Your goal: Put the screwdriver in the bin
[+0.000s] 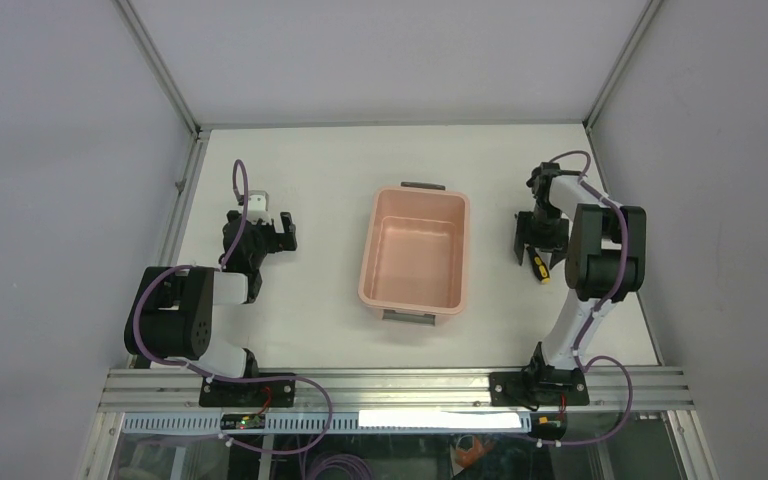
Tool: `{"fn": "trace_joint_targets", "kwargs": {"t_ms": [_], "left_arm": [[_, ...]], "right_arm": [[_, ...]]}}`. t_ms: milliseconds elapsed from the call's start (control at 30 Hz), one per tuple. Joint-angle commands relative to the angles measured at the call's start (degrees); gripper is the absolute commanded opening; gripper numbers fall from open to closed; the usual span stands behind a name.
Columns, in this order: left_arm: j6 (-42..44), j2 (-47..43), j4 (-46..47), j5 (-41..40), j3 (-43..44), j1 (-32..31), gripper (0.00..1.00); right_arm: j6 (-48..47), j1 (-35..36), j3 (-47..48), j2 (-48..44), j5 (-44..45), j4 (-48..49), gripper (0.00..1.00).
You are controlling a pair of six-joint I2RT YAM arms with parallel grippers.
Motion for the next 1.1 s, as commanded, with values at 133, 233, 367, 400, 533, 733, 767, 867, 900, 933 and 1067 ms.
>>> {"fn": "trace_joint_targets", "kwargs": {"t_ms": [133,233,367,400,533,733,767,867,900,933,1067], "left_arm": [[-0.9,-0.2,3.6,0.6,1.0,-0.6,0.99],[-0.9,-0.3,3.6,0.6,1.0,-0.5,0.99],[-0.9,-0.3,3.6,0.6,1.0,-0.6,0.99],[-0.9,-0.3,3.6,0.6,1.0,-0.6,0.99],[-0.9,-0.2,3.6,0.6,1.0,-0.6,0.99],[-0.9,-0.2,3.6,0.6,1.0,-0.6,0.99],[-0.9,-0.2,3.6,0.6,1.0,-0.6,0.99],[-0.9,-0.3,3.6,0.6,1.0,-0.5,0.99],[-0.9,-0.2,3.6,0.6,1.1,-0.6,0.99],[-0.9,-0.3,3.6,0.6,1.0,-0.5,0.99],[-0.9,-0.3,3.6,0.6,1.0,-0.6,0.99]], "right_arm": [[-0.9,-0.8,0.1,1.8,1.3,2.6,0.18],[-0.6,-0.5,0.4,-1.3,0.7,1.4,0.0],[1.3,0.5,0.5,-8.4,-0.7,-2.7,0.0],[1.9,0.8,0.3,-10.5,-1.3,-4.0,0.0],[5.3,1.8,-1.1,-20.4,-6.1,-7.9,0.0],[10.5,7.4,-0.9,-35.0,-12.1,-11.4,0.0],[12.5,9.1,-0.5,-37.5,-12.1,-12.1,0.0],[17.1,15.3,0.3,-42.1,-13.1,-11.6,0.0],[19.0,17.6,0.2,-43.3,-13.2,-10.4,0.0],[20.8,20.4,0.1,-44.2,-13.2,-9.1,0.0],[27.6,32.3,-1.2,-45.0,-11.2,-0.8,0.0]]}}
